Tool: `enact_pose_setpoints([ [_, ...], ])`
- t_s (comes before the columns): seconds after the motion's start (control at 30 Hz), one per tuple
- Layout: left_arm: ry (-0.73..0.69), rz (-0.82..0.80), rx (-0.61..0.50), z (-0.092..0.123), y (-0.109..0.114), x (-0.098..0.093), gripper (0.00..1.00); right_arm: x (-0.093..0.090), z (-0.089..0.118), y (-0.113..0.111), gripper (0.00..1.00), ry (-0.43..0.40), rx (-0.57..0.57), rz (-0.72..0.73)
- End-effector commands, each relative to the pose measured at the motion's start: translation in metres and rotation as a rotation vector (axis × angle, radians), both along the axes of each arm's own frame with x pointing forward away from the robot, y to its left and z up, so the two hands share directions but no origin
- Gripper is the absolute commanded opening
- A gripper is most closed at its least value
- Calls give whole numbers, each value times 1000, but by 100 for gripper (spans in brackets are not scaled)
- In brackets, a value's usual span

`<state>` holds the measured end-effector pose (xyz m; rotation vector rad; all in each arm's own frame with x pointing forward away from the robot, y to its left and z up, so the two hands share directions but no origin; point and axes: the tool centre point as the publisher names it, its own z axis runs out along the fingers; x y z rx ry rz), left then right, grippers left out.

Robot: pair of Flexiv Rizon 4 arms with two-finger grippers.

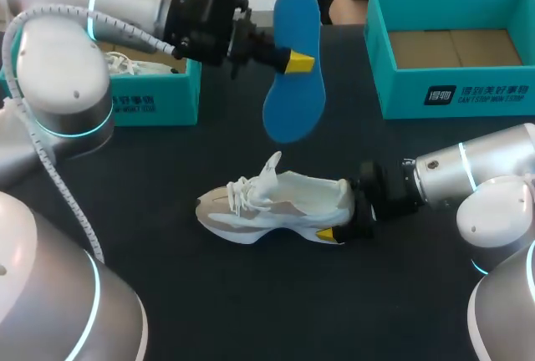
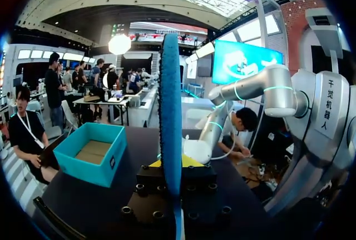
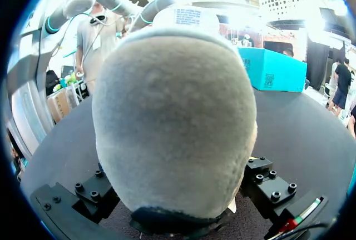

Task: Take the shoe out of the shoebox, open the shoe tongue, remove and reinsert the insole, then place the shoe into the shoebox

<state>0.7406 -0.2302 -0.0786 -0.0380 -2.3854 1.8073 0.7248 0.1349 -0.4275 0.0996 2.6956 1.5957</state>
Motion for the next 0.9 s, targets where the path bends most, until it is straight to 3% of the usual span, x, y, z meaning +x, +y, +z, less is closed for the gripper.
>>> enact_pose_setpoints([
  [0.03, 0, 1, -3, -1, -1, 0, 0, 2, -5, 4, 0, 1, -4, -1],
  [0.13, 0, 1, -3, -1, -1, 0, 0, 2, -5, 4, 0, 1, -4, -1],
  [0.2, 87, 45, 19, 5, 9, -2, 0, 2, -5, 4, 0, 1, -4, -1],
  [0.63, 550, 98, 71, 85, 18, -20, 0, 2, -5, 4, 0, 1, -4, -1],
  [0.9, 640, 104, 111, 111, 18, -43, 0, 2, -5, 4, 0, 1, -4, -1],
])
